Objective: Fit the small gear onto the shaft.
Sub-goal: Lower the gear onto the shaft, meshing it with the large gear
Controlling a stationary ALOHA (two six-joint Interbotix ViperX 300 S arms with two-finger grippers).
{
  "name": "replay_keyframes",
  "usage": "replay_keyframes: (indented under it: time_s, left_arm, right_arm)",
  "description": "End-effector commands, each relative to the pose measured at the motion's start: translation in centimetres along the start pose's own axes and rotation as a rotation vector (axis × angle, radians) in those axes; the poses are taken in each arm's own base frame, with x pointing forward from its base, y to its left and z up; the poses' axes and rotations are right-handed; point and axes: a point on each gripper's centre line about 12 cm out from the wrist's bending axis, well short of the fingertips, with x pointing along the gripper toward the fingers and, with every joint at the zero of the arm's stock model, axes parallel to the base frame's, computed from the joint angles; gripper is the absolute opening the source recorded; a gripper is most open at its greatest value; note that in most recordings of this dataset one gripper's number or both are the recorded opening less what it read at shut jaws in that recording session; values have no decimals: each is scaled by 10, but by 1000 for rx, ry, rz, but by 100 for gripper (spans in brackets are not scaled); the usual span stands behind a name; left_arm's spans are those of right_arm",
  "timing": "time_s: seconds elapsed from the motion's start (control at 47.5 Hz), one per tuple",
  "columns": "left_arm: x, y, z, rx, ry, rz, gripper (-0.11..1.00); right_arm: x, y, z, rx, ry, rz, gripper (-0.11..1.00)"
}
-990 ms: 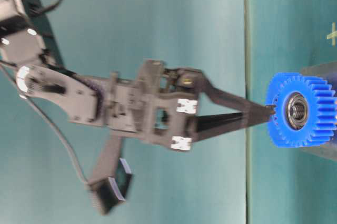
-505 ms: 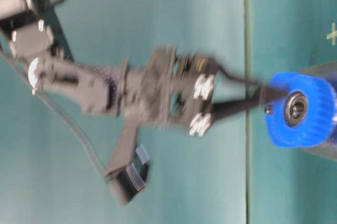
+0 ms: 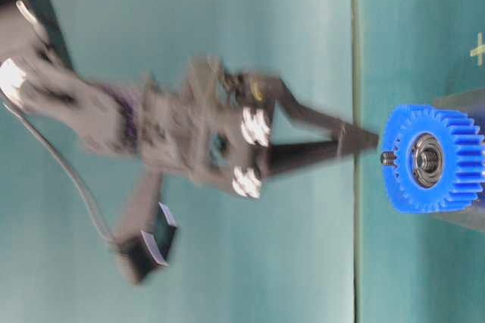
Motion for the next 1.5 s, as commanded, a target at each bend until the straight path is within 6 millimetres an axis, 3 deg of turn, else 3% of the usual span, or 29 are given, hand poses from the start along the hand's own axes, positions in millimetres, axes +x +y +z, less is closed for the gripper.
replay_keyframes:
  time_s: [0.0,0.168,0.421,0.674,0.758,0.885,0.99,1.243,1.474]
  left_arm:
    - [0,-1,8,0,-18,-3,0]
    - [0,-1,8,-1,-20,-3,0]
    - [0,-1,8,-1,-20,-3,0]
    - [0,-1,8,-1,-20,-3,0]
    - [0,-1,7,-1,-18,-3,0]
    - [0,-1,7,-2,-17,-1,0]
    - [0,0,7,-4,-17,0,0]
    - [0,0,7,-4,-18,0,0]
    - [0,0,7,-6,-19,2,0]
  right_arm:
    - [-8,2,15,-28,-42,8,-1]
    - [5,2,20,-37,-26,4,-1]
    - [6,5,9,-39,8,2,-1]
    - [-6,44,-27,-73,71,62,-1]
    - [-15,46,-35,-46,70,63,-1]
    - [-33,37,-26,-26,-4,60,-1]
    - [-37,31,-12,-17,-57,62,-1]
    - [-9,25,11,-33,-53,50,-1]
    - [13,16,11,-24,-12,31,-1]
